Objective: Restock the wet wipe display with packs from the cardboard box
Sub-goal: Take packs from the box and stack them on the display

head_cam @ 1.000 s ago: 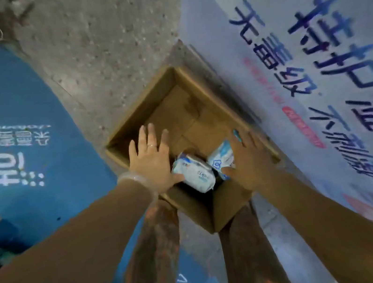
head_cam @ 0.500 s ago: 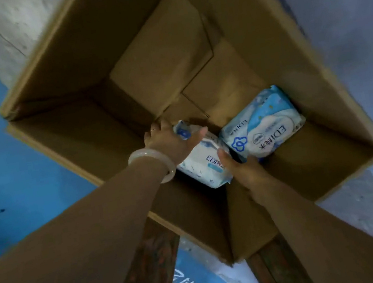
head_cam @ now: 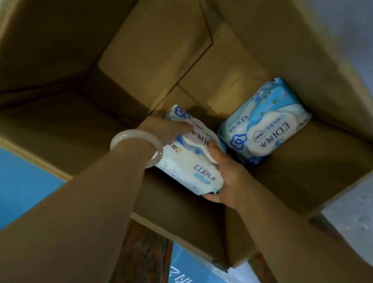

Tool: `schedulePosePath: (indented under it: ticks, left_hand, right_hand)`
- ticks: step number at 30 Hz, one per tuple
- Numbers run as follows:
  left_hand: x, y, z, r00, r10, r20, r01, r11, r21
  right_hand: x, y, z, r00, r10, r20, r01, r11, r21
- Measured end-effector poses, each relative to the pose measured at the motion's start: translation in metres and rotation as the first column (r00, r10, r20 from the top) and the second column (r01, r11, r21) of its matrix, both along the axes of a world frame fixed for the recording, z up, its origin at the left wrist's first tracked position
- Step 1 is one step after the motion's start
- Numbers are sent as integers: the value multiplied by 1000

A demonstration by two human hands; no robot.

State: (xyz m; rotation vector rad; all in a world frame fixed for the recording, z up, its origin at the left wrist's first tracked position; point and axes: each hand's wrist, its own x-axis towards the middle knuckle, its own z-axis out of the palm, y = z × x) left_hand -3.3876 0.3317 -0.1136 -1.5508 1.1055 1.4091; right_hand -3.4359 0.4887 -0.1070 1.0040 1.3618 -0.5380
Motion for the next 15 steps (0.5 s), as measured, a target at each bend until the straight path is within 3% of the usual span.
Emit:
schedulePosePath:
  ticks: [3, 6, 10, 15]
  left_hand:
    - [-5, -27, 62, 989, 69, -135, -75, 996, -46]
    - [-16, -53, 132, 952, 160, -259, -195, 974, -115]
    - [-36, -81, 228, 822, 252, -511, -405, 889, -213]
    - [-61, -108, 347, 671, 217, -709, -525, 815, -247]
  right_hand:
    - [-6, -20, 54, 982, 69, -176, -74, 997, -25]
    - [-32, -55, 118, 900, 153, -407, -205, 975, -87]
    - [-77, -104, 214, 672, 161, -723, -413, 892, -185]
    - [-117, -140, 334, 485, 30, -874, -532, 803, -268]
